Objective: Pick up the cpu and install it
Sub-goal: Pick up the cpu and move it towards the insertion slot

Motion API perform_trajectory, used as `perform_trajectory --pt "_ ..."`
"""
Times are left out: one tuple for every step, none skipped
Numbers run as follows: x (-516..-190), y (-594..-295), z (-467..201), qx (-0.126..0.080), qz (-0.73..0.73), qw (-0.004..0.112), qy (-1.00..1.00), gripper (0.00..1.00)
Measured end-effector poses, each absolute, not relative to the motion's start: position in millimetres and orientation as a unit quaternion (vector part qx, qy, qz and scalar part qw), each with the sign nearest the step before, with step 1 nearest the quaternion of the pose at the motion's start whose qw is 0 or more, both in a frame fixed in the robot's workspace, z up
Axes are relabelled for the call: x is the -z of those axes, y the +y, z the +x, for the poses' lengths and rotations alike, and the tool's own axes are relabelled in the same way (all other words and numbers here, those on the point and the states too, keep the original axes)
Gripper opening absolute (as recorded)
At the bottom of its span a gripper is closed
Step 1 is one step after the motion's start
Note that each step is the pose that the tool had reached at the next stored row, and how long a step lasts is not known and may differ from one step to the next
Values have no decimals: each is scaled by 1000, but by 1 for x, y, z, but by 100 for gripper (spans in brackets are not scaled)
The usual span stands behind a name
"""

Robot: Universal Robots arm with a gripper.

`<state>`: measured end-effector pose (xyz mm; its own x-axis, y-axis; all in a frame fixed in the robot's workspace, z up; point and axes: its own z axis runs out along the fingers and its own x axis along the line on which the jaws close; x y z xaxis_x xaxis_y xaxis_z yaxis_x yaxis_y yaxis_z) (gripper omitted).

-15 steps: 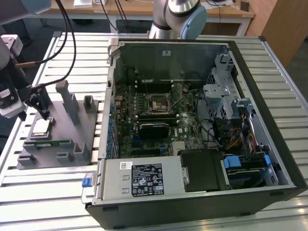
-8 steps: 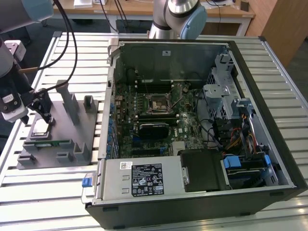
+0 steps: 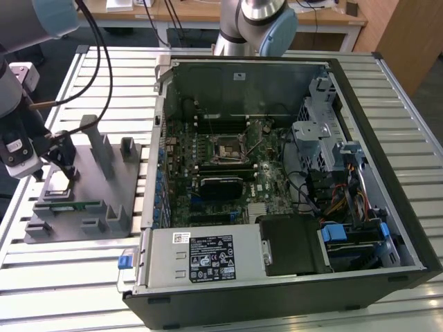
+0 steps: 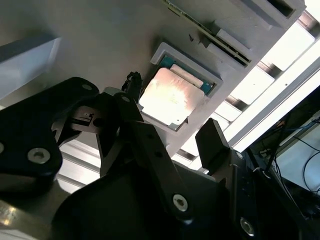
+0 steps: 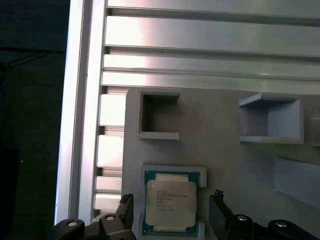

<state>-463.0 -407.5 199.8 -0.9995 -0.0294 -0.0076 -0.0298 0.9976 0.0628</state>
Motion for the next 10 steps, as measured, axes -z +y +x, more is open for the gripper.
perform_trajectory --pt "-199 -407 -463 -31 -15 3 999 70" --pt "-198 -407 -463 -31 -14 3 999 70" --pt "-197 -407 -463 -31 -14 3 999 70" --pt "-196 -407 -463 -31 -14 3 999 70" --pt "-195 -407 -463 -31 -14 3 999 70" --pt "-194 -407 -463 -31 -14 3 999 70" --pt "-193 -407 -463 -31 -14 3 999 70" --pt "-192 -407 -463 -31 -14 3 999 70" --pt "-191 -407 -463 -31 -14 3 999 70" --pt "-191 -407 -463 -31 -14 3 999 70"
